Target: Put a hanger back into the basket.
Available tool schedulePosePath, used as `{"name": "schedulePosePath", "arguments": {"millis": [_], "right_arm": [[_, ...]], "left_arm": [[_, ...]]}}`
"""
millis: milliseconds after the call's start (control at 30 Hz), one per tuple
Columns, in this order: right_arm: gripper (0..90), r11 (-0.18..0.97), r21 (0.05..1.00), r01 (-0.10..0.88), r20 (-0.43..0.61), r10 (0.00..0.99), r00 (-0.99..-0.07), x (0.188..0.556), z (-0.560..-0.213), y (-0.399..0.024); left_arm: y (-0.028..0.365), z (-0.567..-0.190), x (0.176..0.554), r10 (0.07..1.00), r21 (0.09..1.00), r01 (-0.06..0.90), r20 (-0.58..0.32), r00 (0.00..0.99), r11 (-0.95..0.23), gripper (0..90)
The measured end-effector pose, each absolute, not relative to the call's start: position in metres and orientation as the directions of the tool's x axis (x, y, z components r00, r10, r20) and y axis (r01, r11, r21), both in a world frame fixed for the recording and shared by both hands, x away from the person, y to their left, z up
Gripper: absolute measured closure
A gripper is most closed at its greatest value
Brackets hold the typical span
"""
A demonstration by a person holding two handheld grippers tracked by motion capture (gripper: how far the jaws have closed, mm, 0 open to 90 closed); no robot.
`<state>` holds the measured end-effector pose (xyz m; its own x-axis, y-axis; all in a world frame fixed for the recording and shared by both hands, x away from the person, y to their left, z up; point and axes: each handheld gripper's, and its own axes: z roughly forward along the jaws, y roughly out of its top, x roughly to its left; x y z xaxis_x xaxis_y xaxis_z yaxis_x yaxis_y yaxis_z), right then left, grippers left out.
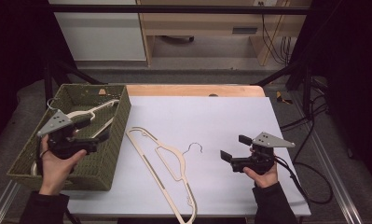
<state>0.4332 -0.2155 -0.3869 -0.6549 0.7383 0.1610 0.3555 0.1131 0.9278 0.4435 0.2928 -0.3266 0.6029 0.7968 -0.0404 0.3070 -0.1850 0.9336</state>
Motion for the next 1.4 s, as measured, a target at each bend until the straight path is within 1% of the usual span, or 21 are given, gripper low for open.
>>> {"name": "schedulePosePath", "arguments": {"millis": [167,267,433,467,500,867,933,1200,1400], "right_arm": [[5.4,0.106,0.929,0.355,0.167,0.737,-0.656,0.433,-0.386,-0.216],[5.4,0.108,0.928,0.357,0.166,0.737,-0.655,0.433,-0.386,-0.216],[5.4,0.099,0.929,0.356,0.173,0.734,-0.656,0.432,-0.385,-0.216],[5.4,0.1,0.93,0.355,0.172,0.734,-0.657,0.432,-0.385,-0.216],[5.4,0.098,0.93,0.355,0.174,0.732,-0.659,0.432,-0.385,-0.217],[5.4,0.099,0.931,0.352,0.171,0.733,-0.659,0.431,-0.385,-0.217],[5.4,0.1,0.932,0.348,0.167,0.734,-0.659,0.43,-0.384,-0.218],[5.4,0.097,0.932,0.35,0.173,0.73,-0.662,0.43,-0.384,-0.217],[5.5,0.093,0.933,0.349,0.177,0.724,-0.666,0.431,-0.384,-0.217]], "left_arm": [[0.262,-0.335,0.442,0.759,0.937,0.294,-0.05,0.65,-0.19,10.1],[0.245,-0.34,0.443,0.742,0.932,0.294,-0.042,0.669,-0.212,10.0],[0.221,-0.348,0.445,0.716,0.927,0.295,-0.042,0.696,-0.232,10.2],[0.221,-0.348,0.445,0.716,0.927,0.295,-0.042,0.696,-0.232,10.2],[0.211,-0.351,0.447,0.705,0.921,0.298,-0.038,0.708,-0.25,10.2],[0.161,-0.37,0.462,0.657,0.889,0.319,-0.028,0.753,-0.327,10.4],[0.153,-0.374,0.466,0.654,0.881,0.323,-0.02,0.756,-0.346,10.5],[0.128,-0.393,0.482,0.645,0.847,0.367,-0.038,0.763,-0.385,11.8],[0.113,-0.404,0.492,0.634,0.825,0.384,-0.04,0.772,-0.416,13.4]]}}
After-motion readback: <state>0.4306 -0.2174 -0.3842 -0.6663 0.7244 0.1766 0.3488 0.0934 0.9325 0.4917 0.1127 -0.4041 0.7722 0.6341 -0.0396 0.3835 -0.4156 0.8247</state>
